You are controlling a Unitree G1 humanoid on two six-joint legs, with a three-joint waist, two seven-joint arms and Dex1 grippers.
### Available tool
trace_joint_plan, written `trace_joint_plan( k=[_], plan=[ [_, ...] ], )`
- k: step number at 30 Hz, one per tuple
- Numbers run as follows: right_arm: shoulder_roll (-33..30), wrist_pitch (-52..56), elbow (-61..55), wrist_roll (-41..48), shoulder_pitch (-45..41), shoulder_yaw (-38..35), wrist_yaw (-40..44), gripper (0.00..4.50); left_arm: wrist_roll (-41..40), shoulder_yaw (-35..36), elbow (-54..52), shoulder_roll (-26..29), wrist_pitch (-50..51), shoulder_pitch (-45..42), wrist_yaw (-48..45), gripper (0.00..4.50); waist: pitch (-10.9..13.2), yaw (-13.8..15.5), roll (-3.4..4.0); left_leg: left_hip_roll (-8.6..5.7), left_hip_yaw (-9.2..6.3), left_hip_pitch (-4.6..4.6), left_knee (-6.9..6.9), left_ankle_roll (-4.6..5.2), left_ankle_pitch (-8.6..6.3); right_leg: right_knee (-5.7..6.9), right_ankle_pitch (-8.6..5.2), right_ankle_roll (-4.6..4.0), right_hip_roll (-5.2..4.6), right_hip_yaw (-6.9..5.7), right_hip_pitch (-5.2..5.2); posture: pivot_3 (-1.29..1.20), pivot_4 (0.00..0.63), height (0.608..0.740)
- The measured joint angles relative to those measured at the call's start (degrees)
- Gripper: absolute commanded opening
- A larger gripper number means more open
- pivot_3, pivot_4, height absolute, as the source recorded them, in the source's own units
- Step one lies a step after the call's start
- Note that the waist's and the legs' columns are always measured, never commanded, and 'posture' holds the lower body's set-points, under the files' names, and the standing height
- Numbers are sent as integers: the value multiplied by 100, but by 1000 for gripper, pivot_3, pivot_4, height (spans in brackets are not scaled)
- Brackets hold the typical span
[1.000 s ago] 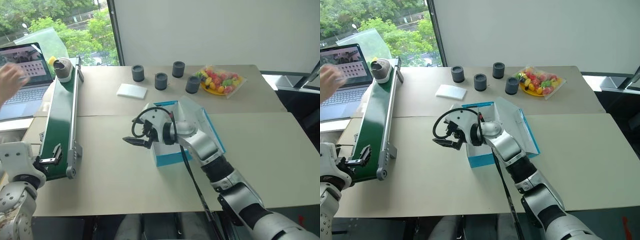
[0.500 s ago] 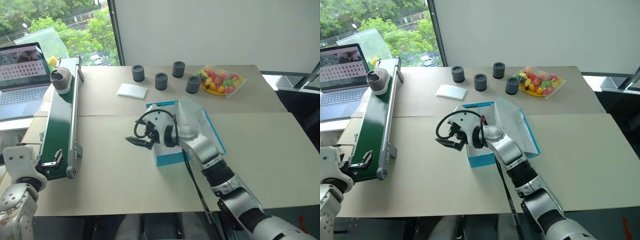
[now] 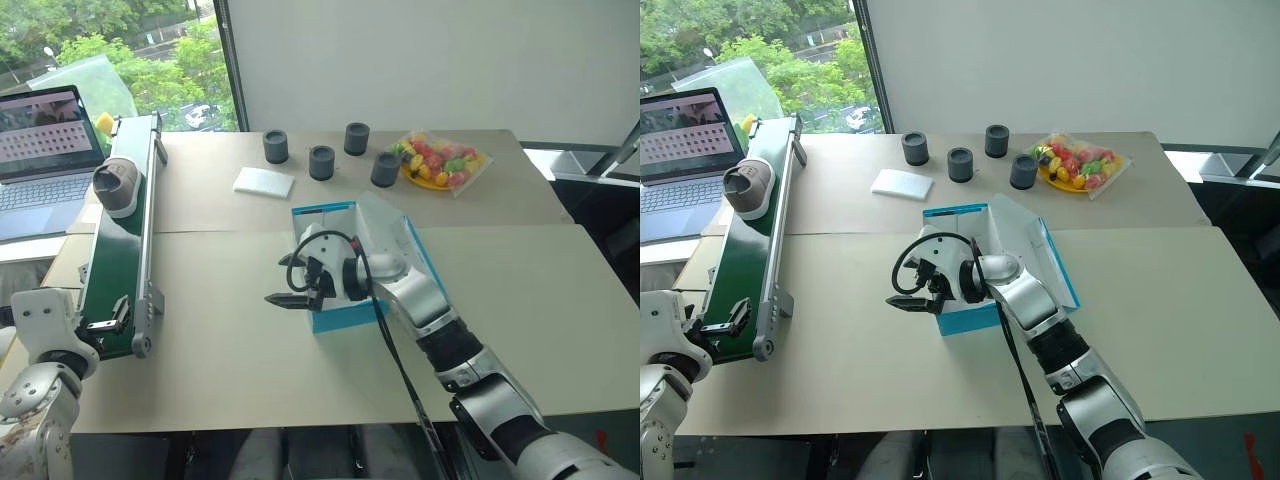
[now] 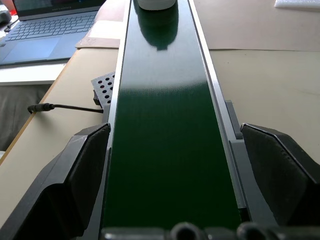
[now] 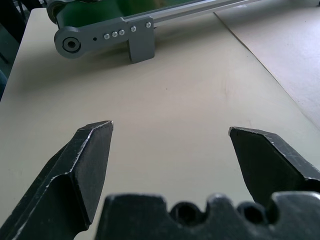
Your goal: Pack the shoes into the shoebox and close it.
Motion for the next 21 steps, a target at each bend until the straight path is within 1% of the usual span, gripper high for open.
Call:
trace_joint_plan(
  k=[15,21],
  plan=[
    [57,55,-19,0,18,-3,-85,4405,116,-51,142,0,-1,-5,22,4500,0,3,0,0,0,0,0,0,0,0,0,0,0,0,0,0,150,739],
    [55,131,-72,5,44,-10,-125,4405,170,-204,228,3,81,-9,52,4500,0,1,0,0,0,0,0,0,0,0,0,0,0,0,0,0,150,739]
  ],
)
